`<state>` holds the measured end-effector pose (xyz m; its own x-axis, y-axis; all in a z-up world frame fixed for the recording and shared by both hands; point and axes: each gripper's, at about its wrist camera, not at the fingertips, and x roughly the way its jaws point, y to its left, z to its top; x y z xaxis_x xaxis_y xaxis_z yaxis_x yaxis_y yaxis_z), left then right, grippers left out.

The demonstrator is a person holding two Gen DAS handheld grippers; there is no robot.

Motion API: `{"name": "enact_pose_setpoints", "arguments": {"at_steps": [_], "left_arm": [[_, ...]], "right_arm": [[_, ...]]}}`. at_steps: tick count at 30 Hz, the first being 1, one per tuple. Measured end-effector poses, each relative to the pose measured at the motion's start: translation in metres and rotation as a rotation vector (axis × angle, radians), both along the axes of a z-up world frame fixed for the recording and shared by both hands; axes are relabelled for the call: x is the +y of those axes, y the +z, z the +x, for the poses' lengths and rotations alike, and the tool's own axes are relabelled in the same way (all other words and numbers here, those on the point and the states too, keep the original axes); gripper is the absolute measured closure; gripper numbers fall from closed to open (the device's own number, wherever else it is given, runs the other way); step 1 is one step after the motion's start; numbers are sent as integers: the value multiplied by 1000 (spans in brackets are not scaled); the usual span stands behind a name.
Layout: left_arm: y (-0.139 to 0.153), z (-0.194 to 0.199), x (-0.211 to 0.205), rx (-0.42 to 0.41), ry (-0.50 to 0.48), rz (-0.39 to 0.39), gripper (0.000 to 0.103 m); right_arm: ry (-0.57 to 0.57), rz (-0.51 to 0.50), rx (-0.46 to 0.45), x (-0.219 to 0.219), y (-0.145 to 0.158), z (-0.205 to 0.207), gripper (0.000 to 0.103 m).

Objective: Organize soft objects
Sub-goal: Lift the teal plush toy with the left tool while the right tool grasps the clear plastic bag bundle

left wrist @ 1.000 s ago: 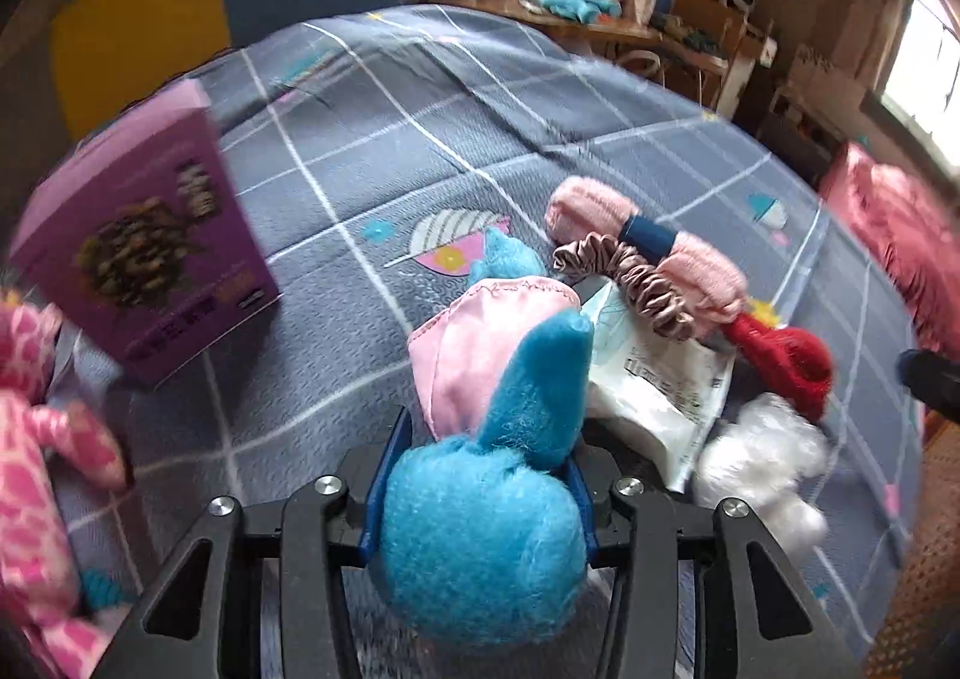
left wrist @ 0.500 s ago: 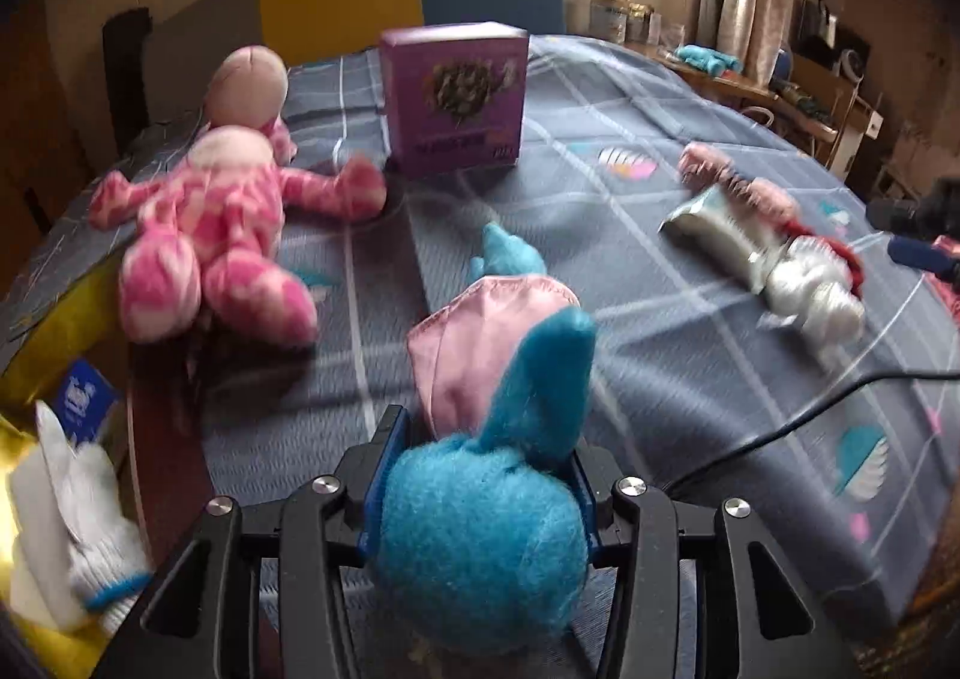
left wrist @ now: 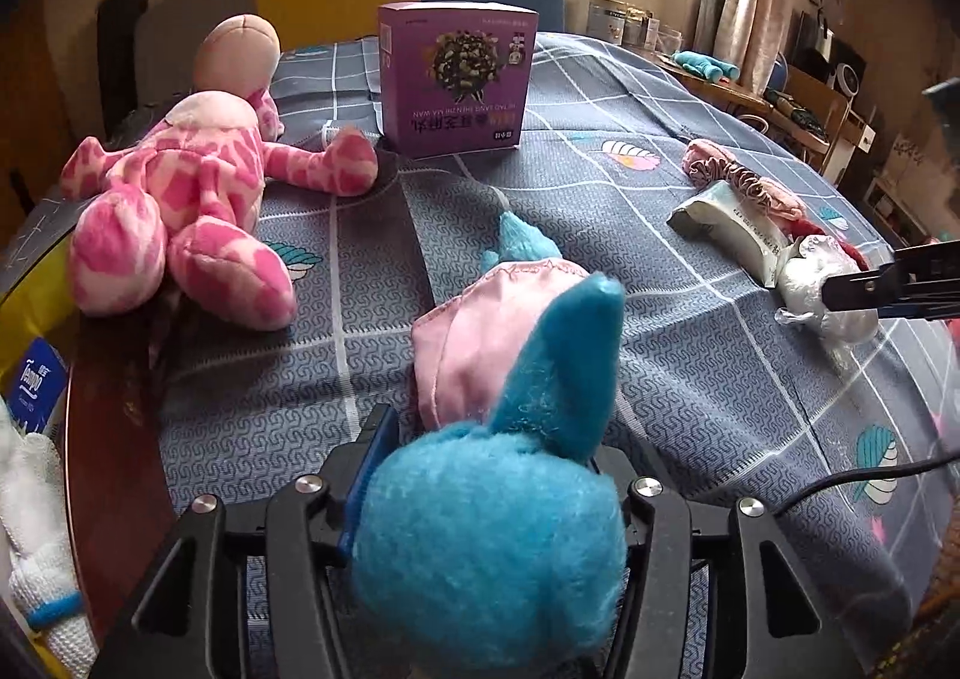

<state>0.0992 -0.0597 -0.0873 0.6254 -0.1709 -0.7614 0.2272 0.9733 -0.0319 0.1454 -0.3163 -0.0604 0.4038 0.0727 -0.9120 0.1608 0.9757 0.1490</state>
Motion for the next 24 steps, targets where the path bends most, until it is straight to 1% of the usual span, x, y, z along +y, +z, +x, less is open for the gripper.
{"name": "enact_pose_setpoints", "arguments": {"at_steps": [4, 6, 7, 8, 10, 11, 14, 18, 24], "left_arm": [[0, -1, 1, -3, -1, -1, 46], [0, -1, 1, -4, 0, -3, 46], [0, -1, 1, -4, -1, -2, 46], [0, -1, 1, -4, -1, -4, 46], [0, -1, 1, -5, 0, -5, 45], [0, -1, 1, -5, 0, -5, 45], [1, -1, 1, -5, 2, -6, 45], [0, -1, 1, -4, 4, -5, 45], [0, -1, 0, -4, 4, -1, 45]], "right_arm": [[16, -44, 26, 7, -5, 14, 52], [24, -80, 18, 11, -6, 19, 52], [40, -91, 9, 12, -7, 20, 54], [60, -119, 7, 16, -9, 20, 68], [106, -189, 9, 26, -13, 20, 69], [134, -202, 5, 31, -14, 18, 70], [164, -197, 15, 36, -17, 18, 69], [141, -147, 33, 26, -20, 21, 68], [153, -165, 42, 28, -24, 22, 67]]}}
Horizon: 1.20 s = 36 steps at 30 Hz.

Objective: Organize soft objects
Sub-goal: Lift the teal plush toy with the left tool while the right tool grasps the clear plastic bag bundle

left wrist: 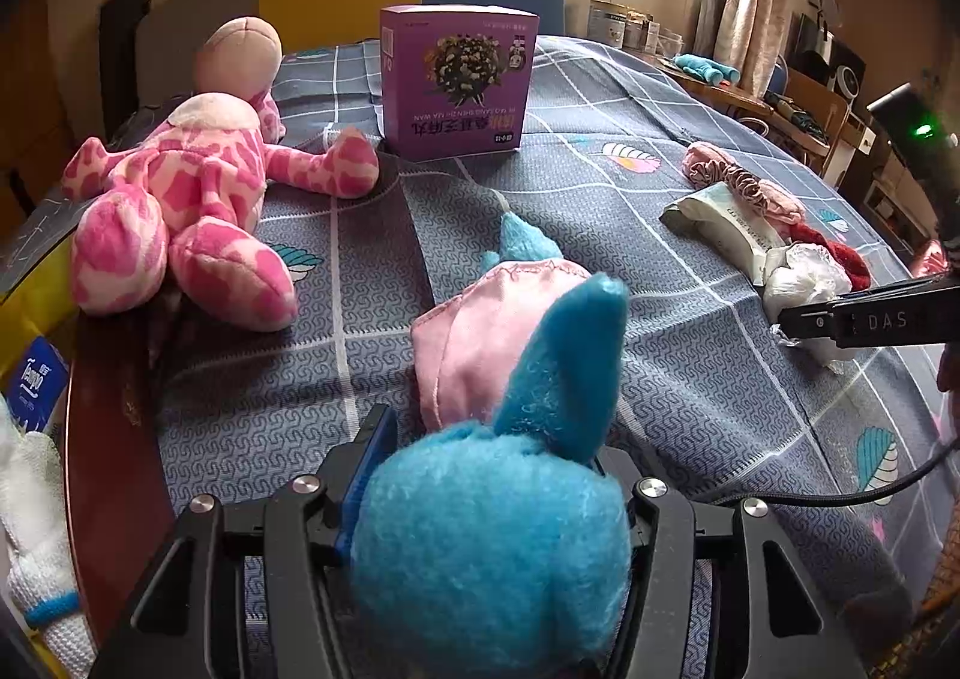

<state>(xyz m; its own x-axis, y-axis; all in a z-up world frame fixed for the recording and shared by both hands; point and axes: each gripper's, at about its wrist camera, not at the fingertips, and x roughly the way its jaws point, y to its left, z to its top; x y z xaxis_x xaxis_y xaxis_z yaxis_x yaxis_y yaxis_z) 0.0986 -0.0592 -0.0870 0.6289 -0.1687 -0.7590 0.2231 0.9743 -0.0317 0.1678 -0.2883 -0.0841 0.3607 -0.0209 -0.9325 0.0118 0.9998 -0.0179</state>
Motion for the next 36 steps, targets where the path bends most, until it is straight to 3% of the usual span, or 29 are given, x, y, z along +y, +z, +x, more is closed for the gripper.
{"name": "enact_pose_setpoints", "arguments": {"at_steps": [13, 23, 28, 36], "left_arm": [[8, -3, -2, 3, 5, 18, 50], [55, -30, 11, -68, 18, -41, 51], [83, -39, 30, -101, 66, -71, 50], [101, -47, 76, -127, 183, -103, 49]], "right_arm": [[39, -32, 0, 8, -4, -2, 67], [73, -83, -19, 19, -2, -10, 67], [88, -110, -33, 27, -1, -18, 67], [103, -134, -42, 28, 1, -20, 67]]}}
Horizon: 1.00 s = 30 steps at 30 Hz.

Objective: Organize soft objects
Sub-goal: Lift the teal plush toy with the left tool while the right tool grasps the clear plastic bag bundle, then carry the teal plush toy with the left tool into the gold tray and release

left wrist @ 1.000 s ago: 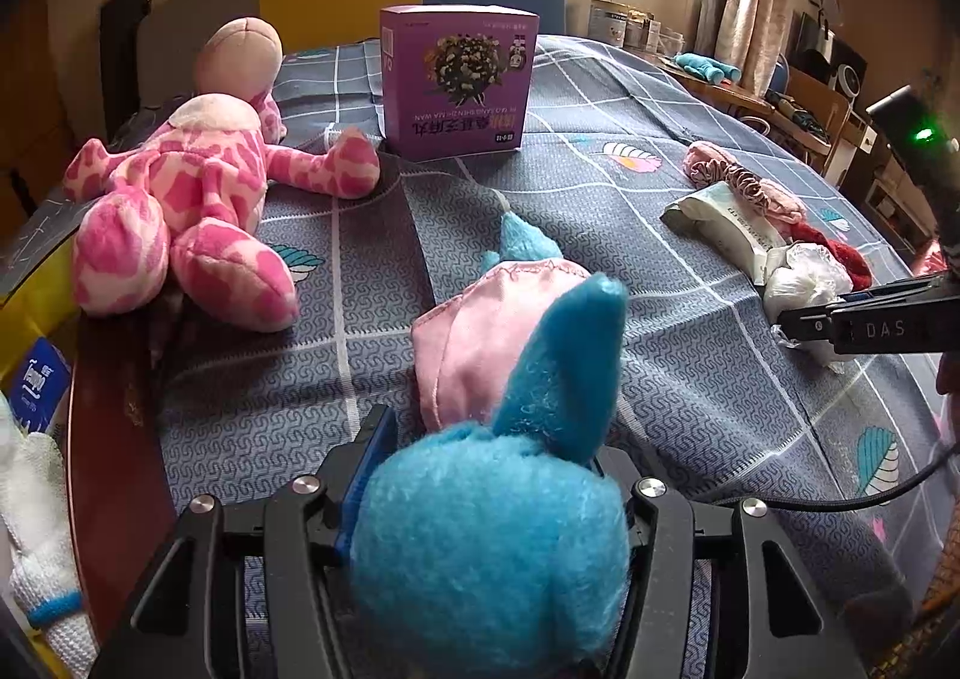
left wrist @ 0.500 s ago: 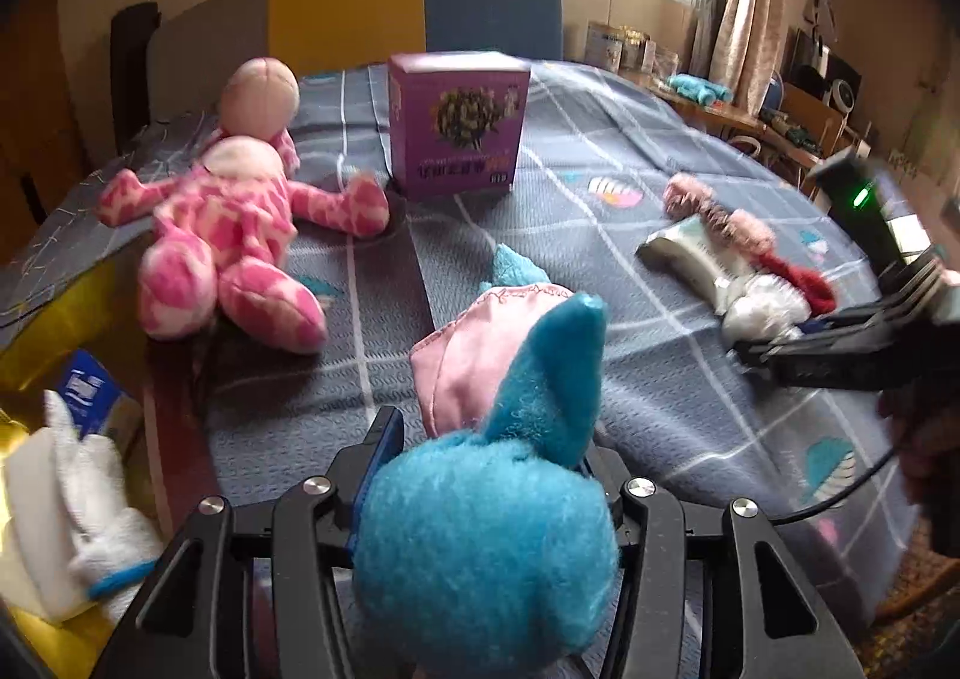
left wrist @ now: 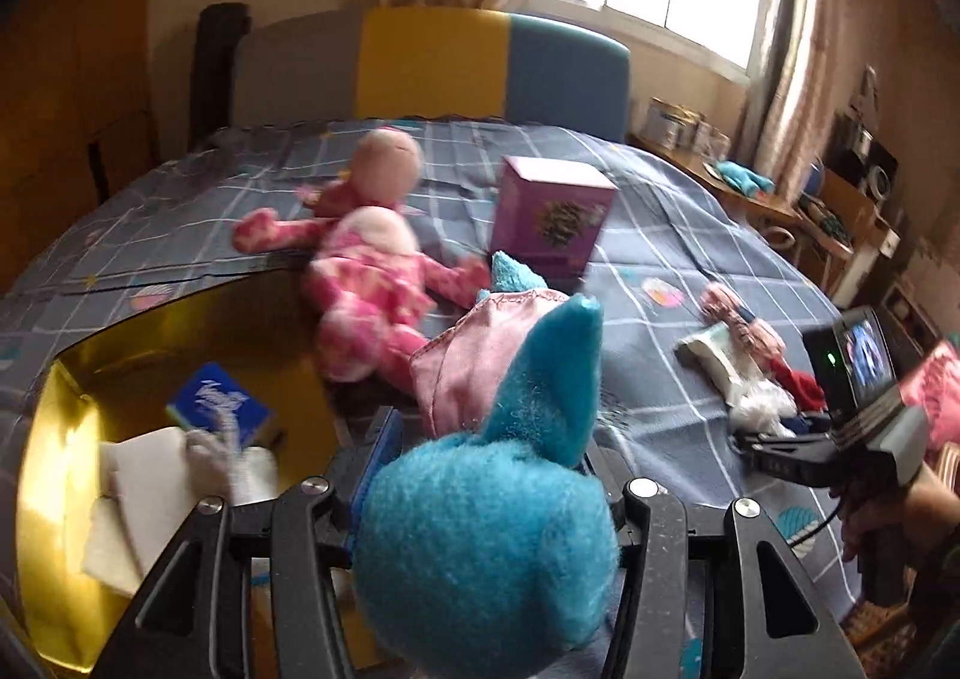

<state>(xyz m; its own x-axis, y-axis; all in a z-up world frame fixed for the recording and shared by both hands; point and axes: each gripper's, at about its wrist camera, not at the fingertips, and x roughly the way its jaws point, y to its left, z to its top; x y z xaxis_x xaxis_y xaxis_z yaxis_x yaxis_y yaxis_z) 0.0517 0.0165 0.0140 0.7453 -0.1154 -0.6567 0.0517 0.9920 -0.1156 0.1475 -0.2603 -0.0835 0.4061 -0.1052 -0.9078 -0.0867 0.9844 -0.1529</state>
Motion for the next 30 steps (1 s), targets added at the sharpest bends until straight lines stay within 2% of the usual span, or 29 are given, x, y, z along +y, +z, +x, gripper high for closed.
{"name": "enact_pose_setpoints", "arguments": {"at_steps": [5, 10, 18, 25, 28, 30], "left_arm": [[6, -6, 37, -14, 78, -18, 49], [3, -7, 96, 5, 218, -42, 48], [-23, -3, 199, 86, 436, -11, 48], [-58, 6, 239, 182, 510, 53, 45], [-64, 9, 243, 210, 510, 37, 42], [-63, 6, 244, 199, 514, 34, 34]], "right_arm": [[5, -9, -4, 3, 0, -2, 67], [10, -22, -8, 6, 2, -6, 67], [14, -32, -10, 8, 3, -10, 67], [18, -36, -10, 7, 3, -8, 67], [17, -34, -9, 7, 3, -8, 67], [17, -34, -9, 7, 3, -8, 67]]}}
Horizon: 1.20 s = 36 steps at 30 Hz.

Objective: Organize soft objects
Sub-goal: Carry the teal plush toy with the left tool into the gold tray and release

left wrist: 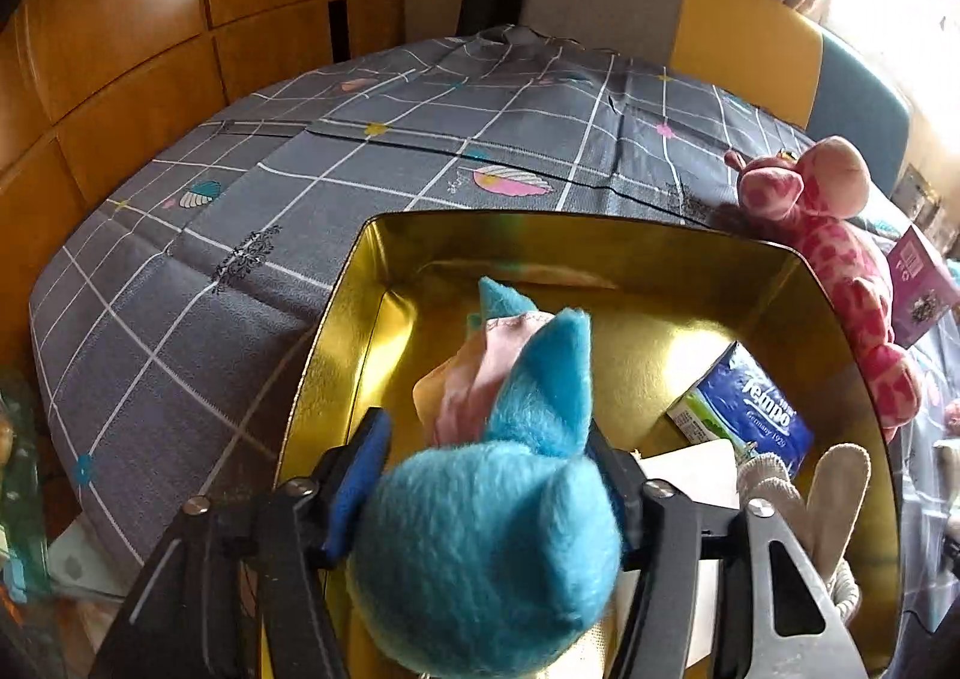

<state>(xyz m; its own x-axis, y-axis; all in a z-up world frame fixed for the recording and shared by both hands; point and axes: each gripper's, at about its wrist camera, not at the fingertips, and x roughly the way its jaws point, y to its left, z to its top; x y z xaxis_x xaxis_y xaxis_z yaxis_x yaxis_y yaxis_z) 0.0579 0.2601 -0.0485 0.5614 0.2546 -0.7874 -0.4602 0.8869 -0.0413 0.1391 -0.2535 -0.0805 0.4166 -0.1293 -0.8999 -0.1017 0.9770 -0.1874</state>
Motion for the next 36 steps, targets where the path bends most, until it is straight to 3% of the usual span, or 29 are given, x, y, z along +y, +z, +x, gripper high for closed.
{"name": "enact_pose_setpoints", "arguments": {"at_steps": [4, 11, 24, 36], "left_arm": [[10, -10, -8, -27, 6, 16, 29], [39, -36, -34, -122, -9, 52, 11], [51, -64, -84, -152, -116, 49, 9], [50, -71, -98, -154, -157, 33, 9]], "right_arm": [[-1, 1, 0, 1, 0, 0, 67], [0, -6, -1, 0, 0, 0, 67], [5, -21, -6, 1, 0, 0, 67], [3, -28, -1, 2, 0, 1, 68]]}}
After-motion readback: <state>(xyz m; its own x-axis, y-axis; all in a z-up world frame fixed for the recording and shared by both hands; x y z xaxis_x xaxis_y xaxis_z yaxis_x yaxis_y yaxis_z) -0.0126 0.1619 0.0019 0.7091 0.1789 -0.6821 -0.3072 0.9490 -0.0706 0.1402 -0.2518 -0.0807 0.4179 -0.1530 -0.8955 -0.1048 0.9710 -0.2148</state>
